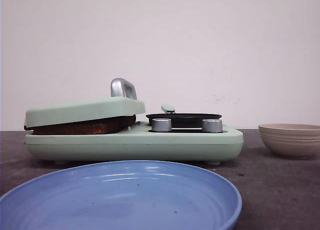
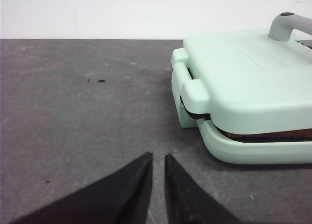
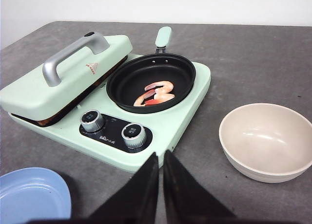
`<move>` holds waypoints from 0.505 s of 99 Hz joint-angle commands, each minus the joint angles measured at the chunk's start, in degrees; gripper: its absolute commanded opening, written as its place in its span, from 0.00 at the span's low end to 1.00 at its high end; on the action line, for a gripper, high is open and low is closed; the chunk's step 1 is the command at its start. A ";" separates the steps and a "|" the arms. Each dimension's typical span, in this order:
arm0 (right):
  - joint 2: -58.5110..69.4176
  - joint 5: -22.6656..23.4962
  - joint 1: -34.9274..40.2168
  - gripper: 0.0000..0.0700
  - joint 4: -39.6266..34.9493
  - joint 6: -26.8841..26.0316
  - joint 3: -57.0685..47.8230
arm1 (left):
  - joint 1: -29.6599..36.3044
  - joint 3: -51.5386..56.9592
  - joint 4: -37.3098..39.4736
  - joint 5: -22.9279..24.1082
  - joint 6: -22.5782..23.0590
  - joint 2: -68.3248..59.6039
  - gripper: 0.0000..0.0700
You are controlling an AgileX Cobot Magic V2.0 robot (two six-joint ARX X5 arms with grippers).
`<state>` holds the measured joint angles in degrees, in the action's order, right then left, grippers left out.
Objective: Make breakfast with bread and shrimp
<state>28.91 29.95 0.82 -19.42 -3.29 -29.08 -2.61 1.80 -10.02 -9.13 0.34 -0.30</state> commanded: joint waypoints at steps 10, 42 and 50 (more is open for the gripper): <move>-2.64 -0.59 0.31 0.01 -2.97 0.44 -0.31 | -0.11 -1.01 -0.24 0.17 0.46 0.07 0.05; -19.96 -19.47 1.73 0.01 18.14 14.73 20.65 | -0.11 -1.01 -0.24 0.17 0.46 0.07 0.05; -24.26 -22.69 1.70 0.01 17.55 14.69 24.79 | -0.11 -1.01 -0.24 0.17 0.46 0.07 0.05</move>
<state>7.31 9.50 2.48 -2.83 9.34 -6.37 -2.61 1.80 -10.04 -9.10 0.38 -0.30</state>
